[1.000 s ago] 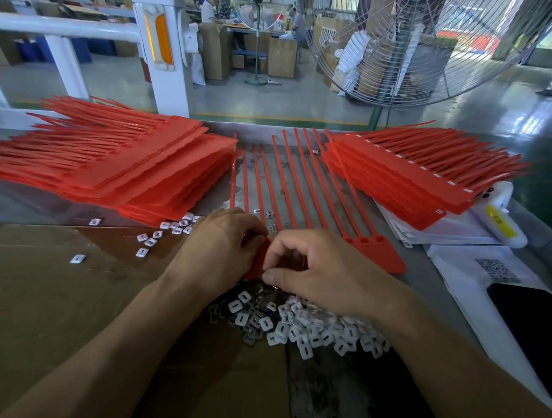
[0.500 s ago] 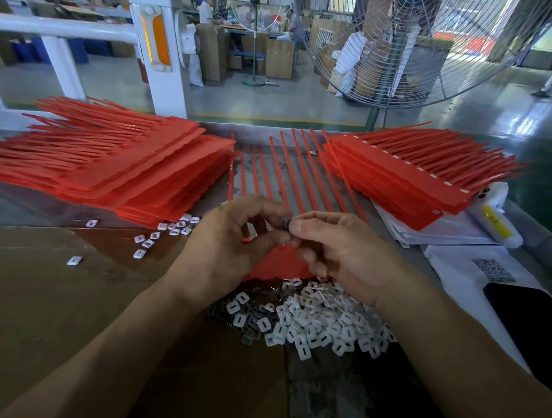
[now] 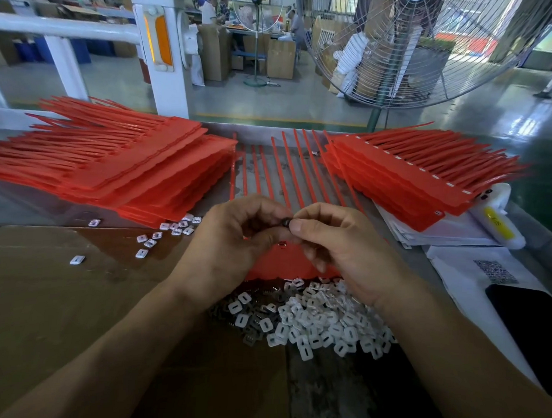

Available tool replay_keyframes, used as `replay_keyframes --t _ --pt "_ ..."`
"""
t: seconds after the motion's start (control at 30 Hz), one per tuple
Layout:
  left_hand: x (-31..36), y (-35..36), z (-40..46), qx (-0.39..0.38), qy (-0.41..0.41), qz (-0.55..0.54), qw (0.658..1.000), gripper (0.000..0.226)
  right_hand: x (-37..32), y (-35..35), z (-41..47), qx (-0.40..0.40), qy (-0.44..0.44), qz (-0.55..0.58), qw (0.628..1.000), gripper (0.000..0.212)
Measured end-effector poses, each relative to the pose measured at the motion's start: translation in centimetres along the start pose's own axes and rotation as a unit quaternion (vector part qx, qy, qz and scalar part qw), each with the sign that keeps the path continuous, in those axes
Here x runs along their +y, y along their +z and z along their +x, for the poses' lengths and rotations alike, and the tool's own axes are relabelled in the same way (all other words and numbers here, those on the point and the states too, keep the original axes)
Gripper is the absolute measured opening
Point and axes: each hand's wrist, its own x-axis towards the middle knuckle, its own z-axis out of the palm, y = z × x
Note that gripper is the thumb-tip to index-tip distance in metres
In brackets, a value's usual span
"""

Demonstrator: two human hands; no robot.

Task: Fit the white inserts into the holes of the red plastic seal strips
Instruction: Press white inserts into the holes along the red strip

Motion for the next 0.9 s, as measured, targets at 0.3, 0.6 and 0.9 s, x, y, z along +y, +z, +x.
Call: replay_keyframes --t 0.3,0.6,0.9 --pt "-0.1 -0.8 0.2 -0.051 -0.028 0.004 0.998 0.012 0.1 -0.7 -0.2 -0.018 0.001 -0.093 0.995 0.017" --pt "0.0 -1.3 0.1 -0.105 -0.059 0.08 0.99 0.018 -0.2 -1.1 -0.3 -0.037 0.026 -0.106 0.993 0.019" --pt "0.2 -1.2 0.0 -0.107 -0.062 0.119 0.985 0.014 -0.2 -0.8 -0.3 -0.058 0.043 -0.098 0.993 0.017"
